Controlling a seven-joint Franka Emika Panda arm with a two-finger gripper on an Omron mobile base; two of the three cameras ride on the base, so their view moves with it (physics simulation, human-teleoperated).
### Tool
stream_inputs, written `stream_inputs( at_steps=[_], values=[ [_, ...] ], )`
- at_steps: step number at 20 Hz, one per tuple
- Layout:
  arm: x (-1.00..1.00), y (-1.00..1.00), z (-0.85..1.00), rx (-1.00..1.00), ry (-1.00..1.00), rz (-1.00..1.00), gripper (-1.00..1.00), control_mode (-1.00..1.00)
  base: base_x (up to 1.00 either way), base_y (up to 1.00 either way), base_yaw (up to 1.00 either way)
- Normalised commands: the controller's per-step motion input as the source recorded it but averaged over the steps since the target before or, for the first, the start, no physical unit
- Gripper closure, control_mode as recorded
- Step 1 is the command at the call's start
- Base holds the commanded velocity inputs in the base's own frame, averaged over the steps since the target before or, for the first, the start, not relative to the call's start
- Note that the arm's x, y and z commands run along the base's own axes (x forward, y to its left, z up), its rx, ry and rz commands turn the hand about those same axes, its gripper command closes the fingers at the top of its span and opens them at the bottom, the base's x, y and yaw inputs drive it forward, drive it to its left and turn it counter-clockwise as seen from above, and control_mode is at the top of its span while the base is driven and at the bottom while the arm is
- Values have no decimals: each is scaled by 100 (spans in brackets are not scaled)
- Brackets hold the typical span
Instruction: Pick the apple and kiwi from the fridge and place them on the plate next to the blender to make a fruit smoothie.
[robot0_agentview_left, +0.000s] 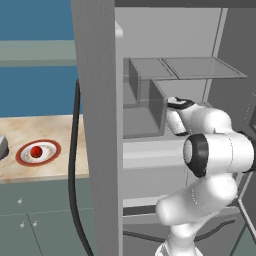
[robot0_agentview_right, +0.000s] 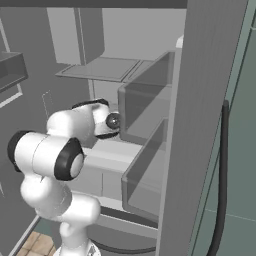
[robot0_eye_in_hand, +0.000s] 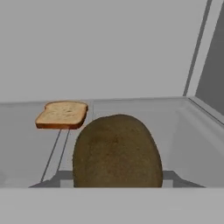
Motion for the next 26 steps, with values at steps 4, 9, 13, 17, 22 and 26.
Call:
stream_inputs(
  at_steps=[4,9,13,17,22,26],
  values=[
    [-100,-13,90,11,6,-6,100,-100,0,0,0],
    [-93,0,100,1,5,0,100,-100,0,0,0],
    [-78,0,100,0,10,0,100,-100,0,0,0],
    [-73,0,100,0,12,0,100,-100,0,0,0],
    [-77,0,100,0,13,0,100,-100,0,0,0],
    [-84,3,100,0,20,0,100,-100,0,0,0]
  ],
)
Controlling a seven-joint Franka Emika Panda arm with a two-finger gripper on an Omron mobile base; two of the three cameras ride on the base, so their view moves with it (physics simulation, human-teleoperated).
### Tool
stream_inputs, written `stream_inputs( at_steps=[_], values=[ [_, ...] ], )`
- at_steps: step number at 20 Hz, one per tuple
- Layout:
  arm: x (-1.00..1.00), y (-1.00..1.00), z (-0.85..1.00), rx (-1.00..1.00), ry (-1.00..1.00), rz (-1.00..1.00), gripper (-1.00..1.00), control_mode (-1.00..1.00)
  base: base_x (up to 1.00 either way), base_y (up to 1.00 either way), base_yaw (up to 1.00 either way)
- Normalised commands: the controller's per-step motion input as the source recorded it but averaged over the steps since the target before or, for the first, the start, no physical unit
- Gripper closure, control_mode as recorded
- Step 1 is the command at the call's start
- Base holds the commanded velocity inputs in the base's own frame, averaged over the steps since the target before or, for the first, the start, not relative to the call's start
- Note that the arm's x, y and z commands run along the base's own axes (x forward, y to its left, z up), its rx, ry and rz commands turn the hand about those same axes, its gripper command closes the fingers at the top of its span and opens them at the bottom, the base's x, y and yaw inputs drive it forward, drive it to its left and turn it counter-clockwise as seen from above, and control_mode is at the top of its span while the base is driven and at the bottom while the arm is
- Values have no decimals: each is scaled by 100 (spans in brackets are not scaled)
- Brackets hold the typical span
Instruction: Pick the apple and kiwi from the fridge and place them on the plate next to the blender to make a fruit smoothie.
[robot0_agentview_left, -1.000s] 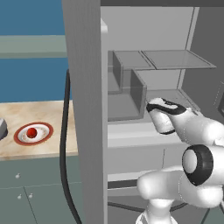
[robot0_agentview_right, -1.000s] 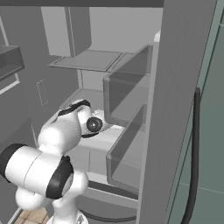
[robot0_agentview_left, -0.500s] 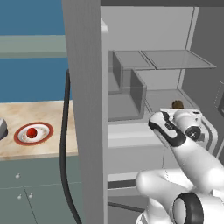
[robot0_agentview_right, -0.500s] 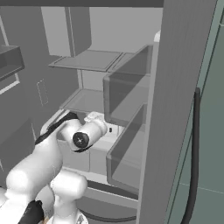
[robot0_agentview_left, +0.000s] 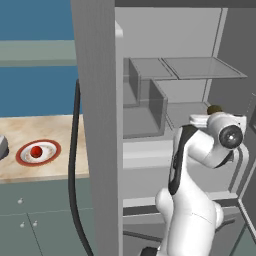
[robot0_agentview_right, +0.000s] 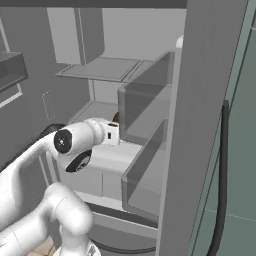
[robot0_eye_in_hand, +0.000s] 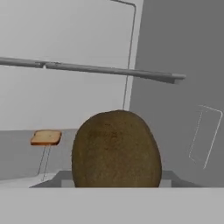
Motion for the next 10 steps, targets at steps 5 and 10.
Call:
stream_inputs(
  at_steps=[5,10],
  values=[
    [-93,16,77,0,24,1,100,-100,0,0,0],
    [-100,71,-24,0,9,9,100,-100,0,0,0]
  ],
)
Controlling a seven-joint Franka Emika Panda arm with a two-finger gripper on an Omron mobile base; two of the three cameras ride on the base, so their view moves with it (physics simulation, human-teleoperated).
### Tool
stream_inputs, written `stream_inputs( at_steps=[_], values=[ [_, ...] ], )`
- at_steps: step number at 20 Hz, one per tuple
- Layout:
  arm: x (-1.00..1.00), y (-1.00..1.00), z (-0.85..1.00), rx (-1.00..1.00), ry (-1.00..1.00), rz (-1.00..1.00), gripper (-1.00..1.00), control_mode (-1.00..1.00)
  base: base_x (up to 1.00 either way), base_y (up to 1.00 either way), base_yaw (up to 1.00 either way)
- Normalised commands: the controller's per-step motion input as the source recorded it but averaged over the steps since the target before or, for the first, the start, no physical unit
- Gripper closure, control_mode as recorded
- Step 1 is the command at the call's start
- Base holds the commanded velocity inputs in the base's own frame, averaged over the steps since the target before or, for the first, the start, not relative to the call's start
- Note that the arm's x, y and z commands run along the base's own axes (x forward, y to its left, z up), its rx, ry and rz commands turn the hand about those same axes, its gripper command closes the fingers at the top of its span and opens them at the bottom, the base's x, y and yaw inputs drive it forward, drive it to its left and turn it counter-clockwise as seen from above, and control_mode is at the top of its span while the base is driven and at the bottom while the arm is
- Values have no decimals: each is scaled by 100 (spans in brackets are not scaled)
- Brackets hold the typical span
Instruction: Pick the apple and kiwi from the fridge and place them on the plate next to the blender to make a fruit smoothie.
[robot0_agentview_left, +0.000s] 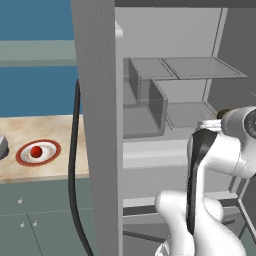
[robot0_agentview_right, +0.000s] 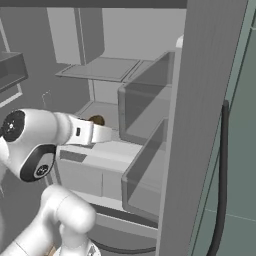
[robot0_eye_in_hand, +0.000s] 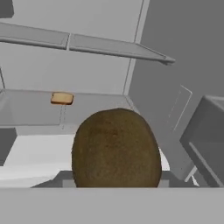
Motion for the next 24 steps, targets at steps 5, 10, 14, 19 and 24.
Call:
stream_inputs(
  at_steps=[5,10,14,19,24],
  values=[
    [-83,59,-30,0,2,16,100,-100,0,0,0],
    [-34,0,-5,1,1,3,100,-100,0,0,0],
    [-23,0,-14,0,0,0,100,-100,0,0,0],
    [-33,10,-18,0,0,0,100,100,-36,22,4],
    [0,0,0,0,0,0,100,100,-96,82,13]
  ],
)
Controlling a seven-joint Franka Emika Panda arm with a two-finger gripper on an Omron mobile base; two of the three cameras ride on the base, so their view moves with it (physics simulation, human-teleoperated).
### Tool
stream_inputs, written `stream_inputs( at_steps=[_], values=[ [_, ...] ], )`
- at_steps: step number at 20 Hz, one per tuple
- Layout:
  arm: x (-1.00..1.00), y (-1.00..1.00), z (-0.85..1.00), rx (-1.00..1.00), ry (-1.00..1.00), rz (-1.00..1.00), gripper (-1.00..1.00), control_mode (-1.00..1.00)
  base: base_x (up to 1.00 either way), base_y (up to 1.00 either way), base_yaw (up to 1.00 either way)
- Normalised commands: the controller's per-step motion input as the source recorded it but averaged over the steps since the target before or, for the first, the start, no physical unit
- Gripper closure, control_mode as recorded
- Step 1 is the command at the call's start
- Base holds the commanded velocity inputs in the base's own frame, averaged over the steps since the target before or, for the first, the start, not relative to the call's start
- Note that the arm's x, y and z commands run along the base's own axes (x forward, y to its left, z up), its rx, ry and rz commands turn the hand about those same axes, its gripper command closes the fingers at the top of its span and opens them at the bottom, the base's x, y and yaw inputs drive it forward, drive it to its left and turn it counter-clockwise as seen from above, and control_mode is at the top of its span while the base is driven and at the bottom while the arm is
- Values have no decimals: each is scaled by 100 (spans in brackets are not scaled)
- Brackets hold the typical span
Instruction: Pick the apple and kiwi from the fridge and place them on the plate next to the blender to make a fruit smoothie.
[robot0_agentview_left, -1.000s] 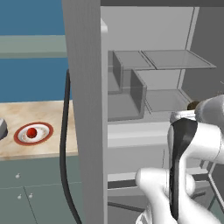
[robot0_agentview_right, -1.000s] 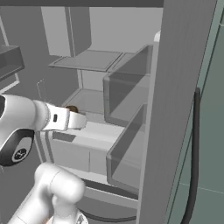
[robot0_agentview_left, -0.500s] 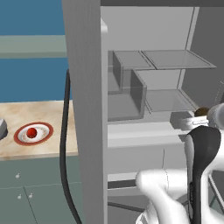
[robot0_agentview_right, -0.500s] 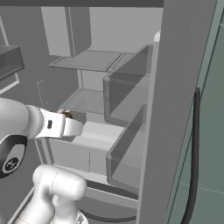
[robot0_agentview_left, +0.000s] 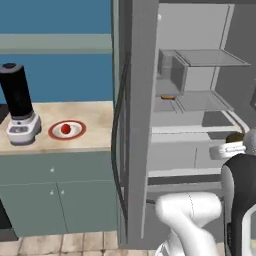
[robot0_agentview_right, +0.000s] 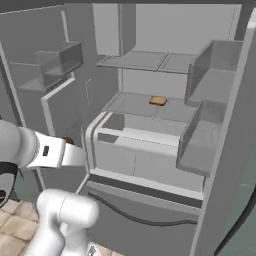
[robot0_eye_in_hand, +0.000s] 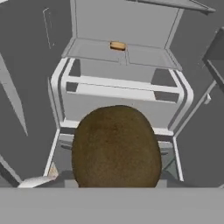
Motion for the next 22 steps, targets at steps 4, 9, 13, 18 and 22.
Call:
stream_inputs(
  at_steps=[4,9,13,18,22],
  values=[
    [0,0,0,0,0,0,100,100,-88,100,8],
    [0,0,0,0,0,0,100,100,-77,100,1],
    [0,0,0,0,0,0,100,100,-41,100,0],
    [0,0,0,0,0,0,100,100,54,100,-2],
    [0,0,0,0,0,0,100,100,100,86,-4]
  ],
)
